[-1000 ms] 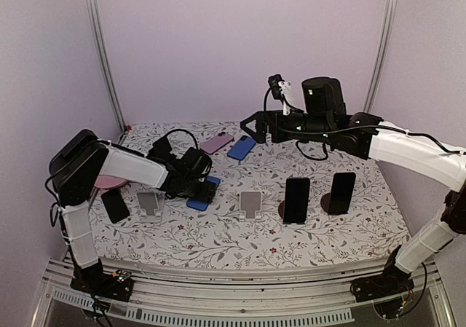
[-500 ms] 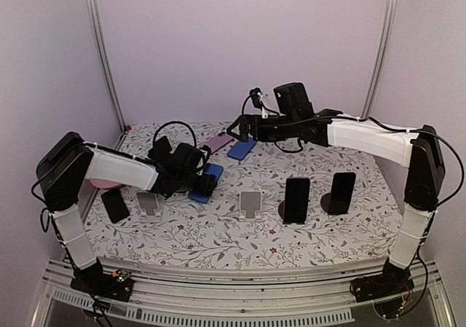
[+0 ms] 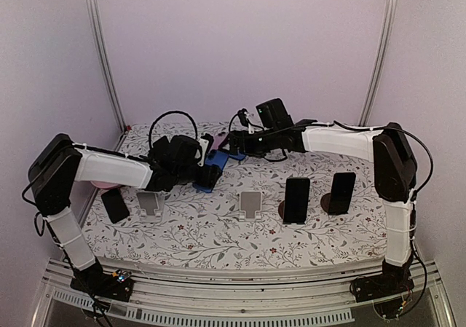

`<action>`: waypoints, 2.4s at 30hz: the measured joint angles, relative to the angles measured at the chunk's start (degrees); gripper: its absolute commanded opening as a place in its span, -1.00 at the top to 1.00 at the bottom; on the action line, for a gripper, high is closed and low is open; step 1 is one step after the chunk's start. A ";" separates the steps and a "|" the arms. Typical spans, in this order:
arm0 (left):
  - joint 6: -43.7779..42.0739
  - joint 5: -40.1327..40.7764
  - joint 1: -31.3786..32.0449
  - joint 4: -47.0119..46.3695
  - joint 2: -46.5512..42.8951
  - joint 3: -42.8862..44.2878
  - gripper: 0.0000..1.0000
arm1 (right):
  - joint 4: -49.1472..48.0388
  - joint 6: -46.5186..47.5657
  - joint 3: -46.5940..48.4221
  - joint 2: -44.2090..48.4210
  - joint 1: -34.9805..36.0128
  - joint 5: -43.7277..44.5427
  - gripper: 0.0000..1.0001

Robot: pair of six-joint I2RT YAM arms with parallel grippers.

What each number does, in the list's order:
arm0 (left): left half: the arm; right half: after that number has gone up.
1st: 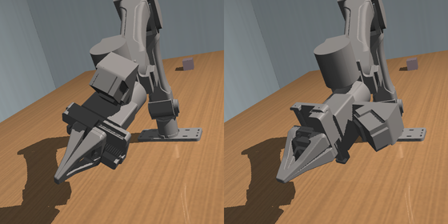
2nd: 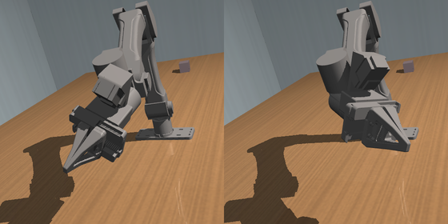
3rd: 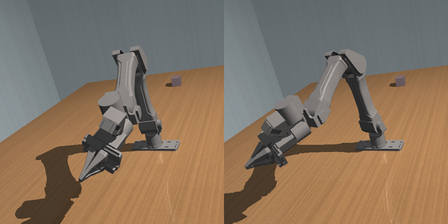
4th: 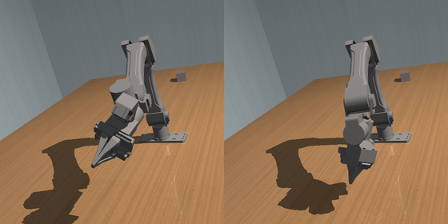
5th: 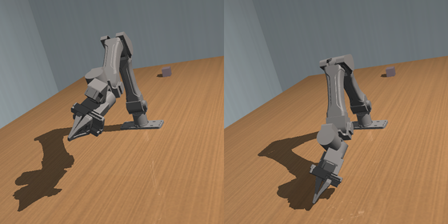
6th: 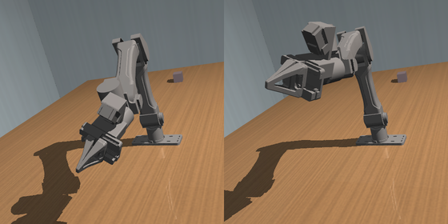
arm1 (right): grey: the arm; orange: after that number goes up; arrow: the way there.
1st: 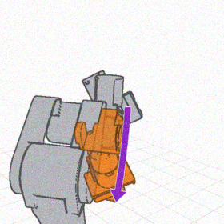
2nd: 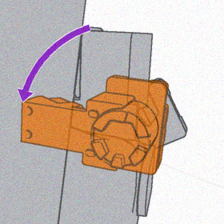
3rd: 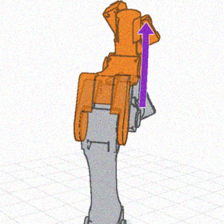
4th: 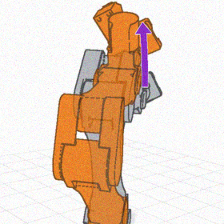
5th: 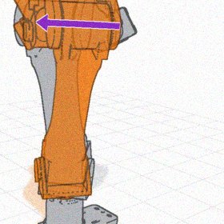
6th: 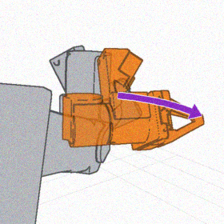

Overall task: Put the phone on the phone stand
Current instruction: Pass from the left arm to the right

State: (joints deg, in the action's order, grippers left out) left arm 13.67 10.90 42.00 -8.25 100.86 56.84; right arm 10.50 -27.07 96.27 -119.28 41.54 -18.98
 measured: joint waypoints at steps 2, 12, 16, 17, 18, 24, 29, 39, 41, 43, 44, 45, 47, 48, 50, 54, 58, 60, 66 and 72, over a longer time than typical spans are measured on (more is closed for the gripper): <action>-0.31 -0.11 0.35 -0.70 -0.52 0.00 -0.23 | 0.00 -0.63 0.20 -0.98 -0.04 -0.66 -0.81; -1.62 -0.24 1.92 -1.99 -1.42 0.00 -0.24 | -1.66 -5.44 0.98 -3.06 -0.33 -5.33 -0.56; -1.68 -0.22 2.14 -2.27 -2.32 0.02 -0.23 | -3.17 -7.65 0.98 -3.08 -0.48 -6.71 -0.43; -1.70 -0.22 2.16 -2.29 -2.56 0.02 -0.23 | -3.76 -8.33 0.98 -3.08 -0.55 -7.19 -0.36; -1.70 -0.22 2.21 -2.43 -2.80 0.02 -0.23 | -4.15 -8.76 0.98 -3.08 -0.59 -7.45 -0.30; -1.68 -0.13 2.25 -2.75 -2.97 0.02 -0.23 | -7.13 -11.98 0.96 -3.52 -1.07 -9.44 0.30; -1.66 -0.15 2.29 -2.93 -4.00 0.02 -0.24 | -8.46 -14.03 0.79 -3.91 -1.33 -10.45 0.93; -1.68 -0.44 2.80 -4.76 -6.14 0.07 -0.77 | -9.86 -15.56 -2.93 -3.80 -1.42 -9.90 0.96; -1.66 -0.09 2.93 -4.68 -6.19 0.07 -0.83 | -9.86 -15.63 -3.87 -3.58 -1.42 -9.42 0.96; -1.64 0.28 3.19 -4.31 -6.62 0.04 -0.85 | -9.79 -15.61 -4.83 -2.80 -1.40 -8.59 0.97; -1.68 0.50 3.39 -4.31 -6.93 0.00 -0.85 | -9.73 -15.61 -5.38 -2.03 -1.42 -8.22 0.97; -1.64 0.83 3.65 -4.28 -7.50 -0.17 -0.85 | -9.73 -15.61 -5.92 -1.11 -1.42 -7.82 0.97; -1.64 1.53 4.31 -4.24 -8.94 -0.83 -0.84 | -9.79 -15.58 -6.60 0.63 -1.42 -7.08 0.97; -1.62 1.84 4.68 -4.24 -9.99 -1.33 -0.84 | -9.88 -15.61 -6.97 1.73 -1.42 -6.69 0.97; -1.62 2.49 5.42 -4.11 -12.28 -2.36 -0.83 | -10.25 -15.63 -7.58 3.85 -1.40 -6.14 0.97; -1.60 4.04 6.60 -4.04 -16.17 -4.15 -0.81 | -11.52 -15.80 -8.63 7.08 -1.03 -5.01 0.97; -1.64 6.08 8.15 -3.82 -18.53 -5.62 -0.79 | -12.31 -16.17 -10.19 9.42 -0.37 -3.61 0.97; -1.68 7.26 9.14 -3.67 -19.34 -6.19 -0.78 | -12.28 -16.57 -11.23 10.47 0.04 -2.84 0.97; -2.10 10.27 11.50 -3.50 -22.12 -7.89 -0.76 | -12.39 -17.59 -14.19 13.29 1.25 -0.39 0.97; -3.04 12.59 13.38 -3.67 -24.41 -9.27 -0.73 | -12.59 -18.84 -16.17 15.96 2.19 1.79 0.96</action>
State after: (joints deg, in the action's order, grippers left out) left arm 10.63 23.49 55.37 -11.92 76.44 47.57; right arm -2.09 -45.91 80.09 -103.33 43.72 -17.19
